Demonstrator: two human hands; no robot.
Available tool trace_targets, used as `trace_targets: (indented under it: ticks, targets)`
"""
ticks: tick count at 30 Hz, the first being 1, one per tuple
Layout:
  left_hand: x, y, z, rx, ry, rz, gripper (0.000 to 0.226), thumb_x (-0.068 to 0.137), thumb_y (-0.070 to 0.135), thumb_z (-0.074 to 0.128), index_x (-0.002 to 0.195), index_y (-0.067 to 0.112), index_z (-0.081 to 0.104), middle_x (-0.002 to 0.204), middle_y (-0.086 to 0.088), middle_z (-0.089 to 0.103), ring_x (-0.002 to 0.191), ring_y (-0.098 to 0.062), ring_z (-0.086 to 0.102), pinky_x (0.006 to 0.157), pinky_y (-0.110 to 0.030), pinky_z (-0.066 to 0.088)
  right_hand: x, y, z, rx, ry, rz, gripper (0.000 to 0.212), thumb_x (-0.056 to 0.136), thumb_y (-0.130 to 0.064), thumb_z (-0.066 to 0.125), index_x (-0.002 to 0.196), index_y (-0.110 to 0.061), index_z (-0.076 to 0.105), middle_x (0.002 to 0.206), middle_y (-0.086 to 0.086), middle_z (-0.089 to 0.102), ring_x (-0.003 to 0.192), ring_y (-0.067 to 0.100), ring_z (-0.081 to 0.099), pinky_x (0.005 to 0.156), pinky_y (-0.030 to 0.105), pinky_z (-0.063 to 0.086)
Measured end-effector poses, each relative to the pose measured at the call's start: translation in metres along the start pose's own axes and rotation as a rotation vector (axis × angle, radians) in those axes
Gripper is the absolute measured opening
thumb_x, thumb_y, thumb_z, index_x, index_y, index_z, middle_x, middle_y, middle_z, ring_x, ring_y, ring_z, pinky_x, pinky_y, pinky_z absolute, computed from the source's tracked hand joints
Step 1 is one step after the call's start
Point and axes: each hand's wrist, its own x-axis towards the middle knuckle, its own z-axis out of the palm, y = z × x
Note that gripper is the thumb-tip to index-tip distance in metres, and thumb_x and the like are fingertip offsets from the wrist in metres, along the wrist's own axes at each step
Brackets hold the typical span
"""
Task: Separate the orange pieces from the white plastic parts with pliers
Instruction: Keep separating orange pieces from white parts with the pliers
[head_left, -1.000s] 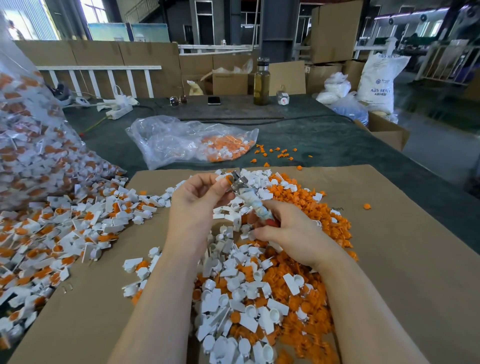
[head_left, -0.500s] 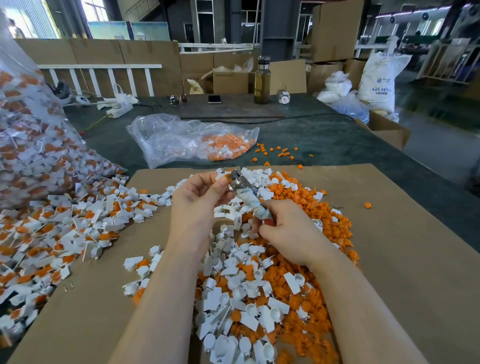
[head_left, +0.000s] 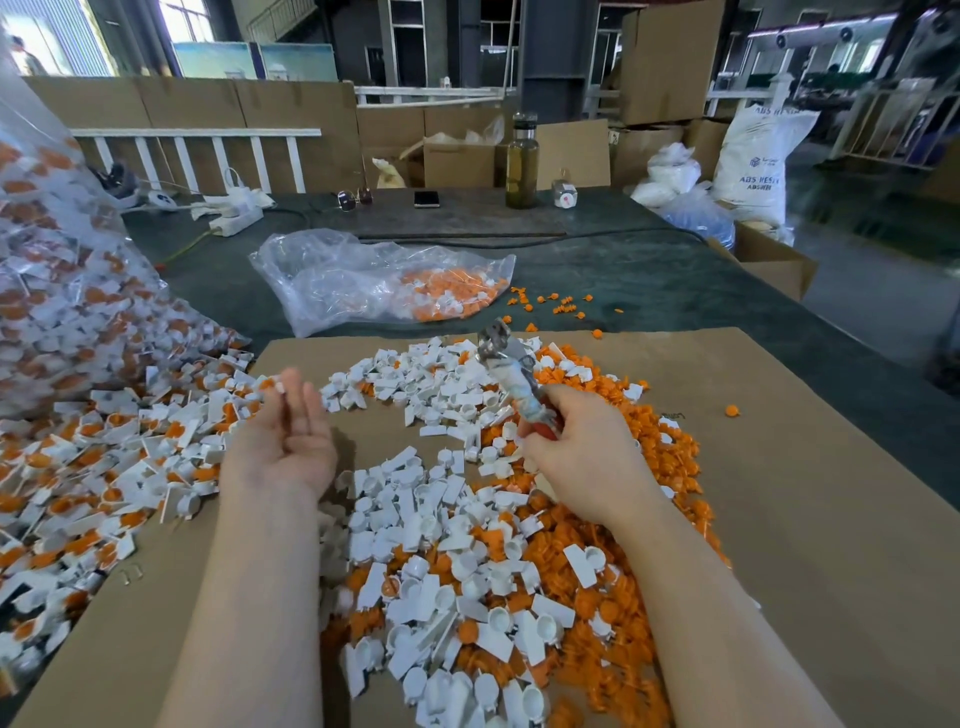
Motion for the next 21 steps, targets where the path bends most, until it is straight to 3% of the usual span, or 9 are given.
trace_targets:
  ticks: [6,10,13,16,19,21]
  targets:
    - [0.010,0.017,-0.008,-0.314,0.019,0.054,0.023,0.101,0.005,0.049,0.121,-0.003,0.057,0.080,-0.019,0.075,0.078,-0.019,0.076,0.057,-0.033,0.060,0.001,0.001,0.000,-0.016,0.037,0.027,0.006,0.087,-0.018,0.055,0.086,-0.016,0.060,0.073,-0.004,0.059,0.062,0.013,0.053,0.052,0.026,0.035]
    - [0.009,0.016,-0.009,-0.396,0.002,0.101,0.029,0.097,0.003,0.056,0.125,-0.002,0.054,0.083,-0.020,0.075,0.073,-0.021,0.076,0.050,-0.034,0.058,0.001,0.001,-0.001,-0.007,0.049,0.048,0.005,0.087,-0.018,0.055,0.088,-0.017,0.060,0.074,-0.004,0.060,0.064,0.014,0.055,0.052,0.027,0.037]
    - [0.007,0.014,-0.010,-0.313,-0.049,0.085,0.027,0.097,0.011,0.059,0.123,0.003,0.059,0.087,-0.013,0.077,0.078,-0.015,0.076,0.056,-0.030,0.060,0.001,0.001,-0.001,0.000,0.054,0.055,0.004,0.088,-0.019,0.056,0.087,-0.020,0.059,0.073,-0.006,0.059,0.063,0.013,0.055,0.052,0.026,0.037]
    - [0.000,0.004,-0.004,0.196,-0.095,0.082,0.020,0.092,0.019,0.068,0.110,0.012,0.068,0.090,0.003,0.077,0.074,-0.004,0.072,0.065,-0.021,0.058,0.001,0.000,0.000,0.004,0.077,0.060,0.008,0.089,-0.020,0.056,0.081,-0.021,0.056,0.070,-0.006,0.058,0.060,0.013,0.052,0.050,0.025,0.035]
    - [-0.012,-0.018,0.004,0.980,-0.200,0.235,0.010,0.086,0.026,0.073,0.096,0.024,0.072,0.080,0.013,0.075,0.076,-0.004,0.066,0.066,-0.022,0.052,0.000,0.000,-0.001,-0.002,0.112,0.065,0.021,0.090,-0.021,0.056,0.072,-0.027,0.048,0.066,-0.008,0.054,0.056,0.010,0.049,0.049,0.023,0.032]
    - [-0.021,-0.034,0.005,1.373,-0.344,0.367,0.010,0.085,0.027,0.075,0.091,0.034,0.072,0.083,0.021,0.073,0.079,-0.001,0.066,0.068,-0.022,0.048,0.000,-0.001,-0.002,-0.007,0.122,0.070,0.024,0.091,-0.022,0.056,0.071,-0.030,0.047,0.064,-0.009,0.054,0.055,0.010,0.049,0.048,0.023,0.032]
